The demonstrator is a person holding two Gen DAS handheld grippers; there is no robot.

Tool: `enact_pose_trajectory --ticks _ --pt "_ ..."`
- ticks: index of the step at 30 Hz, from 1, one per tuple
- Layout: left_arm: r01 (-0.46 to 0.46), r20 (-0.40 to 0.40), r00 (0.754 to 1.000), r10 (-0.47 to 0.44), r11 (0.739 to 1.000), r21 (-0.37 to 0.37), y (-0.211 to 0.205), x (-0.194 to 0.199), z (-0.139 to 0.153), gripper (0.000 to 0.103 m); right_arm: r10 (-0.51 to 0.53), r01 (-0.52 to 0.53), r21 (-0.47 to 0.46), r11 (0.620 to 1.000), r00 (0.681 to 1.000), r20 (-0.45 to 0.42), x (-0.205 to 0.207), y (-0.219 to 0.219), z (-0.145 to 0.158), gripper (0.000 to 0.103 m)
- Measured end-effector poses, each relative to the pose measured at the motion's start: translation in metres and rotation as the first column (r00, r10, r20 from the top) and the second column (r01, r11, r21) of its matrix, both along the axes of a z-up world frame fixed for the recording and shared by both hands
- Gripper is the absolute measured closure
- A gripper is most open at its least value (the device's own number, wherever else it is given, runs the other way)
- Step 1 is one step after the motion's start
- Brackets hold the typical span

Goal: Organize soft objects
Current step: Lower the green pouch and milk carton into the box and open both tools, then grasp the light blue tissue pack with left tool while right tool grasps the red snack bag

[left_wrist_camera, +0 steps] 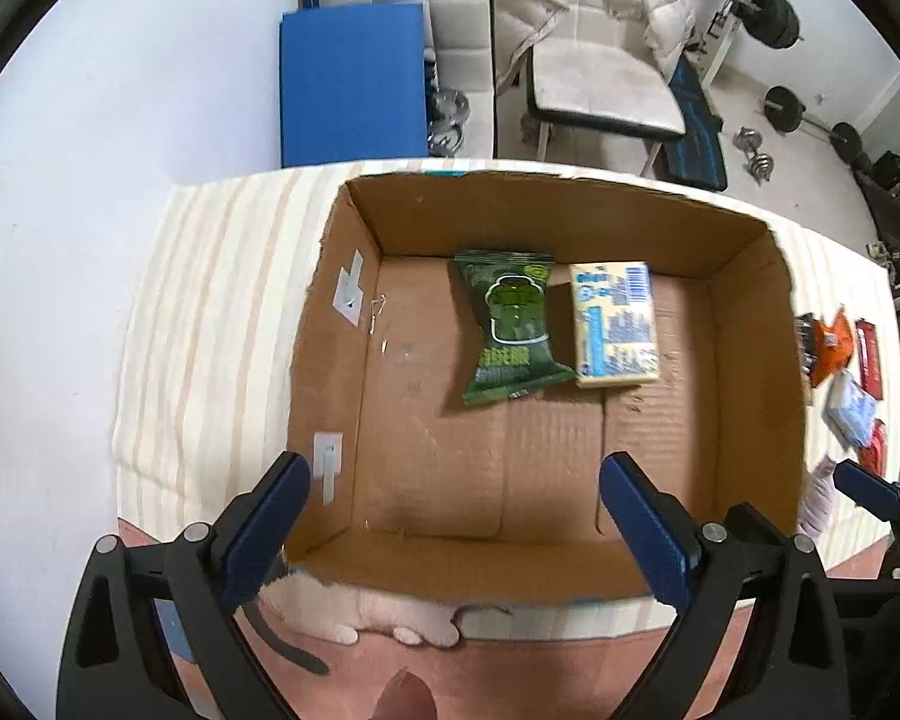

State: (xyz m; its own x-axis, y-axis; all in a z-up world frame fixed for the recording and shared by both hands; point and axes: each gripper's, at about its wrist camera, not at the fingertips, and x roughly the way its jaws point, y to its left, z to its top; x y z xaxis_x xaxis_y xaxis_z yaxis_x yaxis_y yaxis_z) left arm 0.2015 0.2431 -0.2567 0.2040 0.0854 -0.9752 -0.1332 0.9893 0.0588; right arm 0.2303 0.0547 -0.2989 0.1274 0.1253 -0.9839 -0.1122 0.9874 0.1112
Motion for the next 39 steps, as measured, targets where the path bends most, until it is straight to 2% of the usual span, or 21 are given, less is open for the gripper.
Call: enact_pose_trajectory --ticks 4,10,12,17,20,23,26,27,29,31,37,39 --pt "0.008 0.021 1.0 -0.008 1.0 -0.006 -0.013 -0.012 0.017 0.004 0.012 -0.012 0.021 1.0 0.999 0.034 -0.018 -0.004 0.017 0.0" --pt "-0.007 0.083 0.997 0.006 1.0 0.013 -0.027 -0.024 0.046 0.004 -0.007 0.002 0.126 0.992 0.999 0.036 -0.035 -0.018 0.038 0.0" --pt "0.0 0.117 0.993 -0.004 0.999 0.032 -0.038 -0.023 0.059 0.0 -0.026 0.017 0.163 0.986 0.998 0.05 -0.037 -0.032 0.046 0.0" --pt "0.104 0.161 0.981 -0.107 0.994 0.029 -0.095 -0.008 0.079 0.0 -0.074 0.05 0.237 0.97 0.993 0.093 -0.034 -0.082 0.065 0.0" --pt "0.193 0.132 0.971 -0.198 0.98 0.051 -0.146 0.01 0.076 0.0 -0.099 0.074 0.19 0.979 0.987 0.125 -0.03 -0.131 0.074 0.0" --pt "0.265 0.075 0.961 -0.267 0.964 0.035 -0.203 0.03 0.055 0.0 -0.138 0.129 0.09 0.988 0.985 0.103 -0.023 -0.191 0.069 0.0" --pt "0.298 -0.025 0.954 -0.3 0.953 -0.062 -0.257 0.046 0.014 0.0 -0.204 0.204 0.023 0.979 0.978 0.051 -0.017 -0.258 0.049 0.0" --pt "0.298 -0.079 0.948 -0.307 0.949 -0.108 -0.277 0.051 -0.004 0.0 -0.216 0.217 -0.003 0.976 0.976 0.032 -0.016 -0.281 0.04 0.0" --pt "0.265 -0.176 0.937 -0.303 0.941 -0.213 -0.307 0.059 -0.037 0.0 -0.226 0.225 -0.074 0.972 0.974 -0.014 -0.014 -0.323 0.014 0.0" --pt "0.187 -0.263 0.927 -0.266 0.938 -0.291 -0.336 0.067 -0.073 0.0 -0.227 0.219 -0.111 0.969 0.972 -0.066 -0.012 -0.357 -0.012 0.0" --pt "0.015 -0.399 0.899 -0.177 0.926 -0.377 -0.402 0.09 -0.133 0.0 -0.247 0.226 -0.115 0.967 0.945 -0.215 -0.007 -0.423 -0.106 0.0" --pt "-0.036 -0.436 0.889 -0.14 0.928 -0.371 -0.416 0.101 -0.148 0.0 -0.255 0.241 -0.086 0.967 0.936 -0.243 -0.005 -0.433 -0.128 0.002"
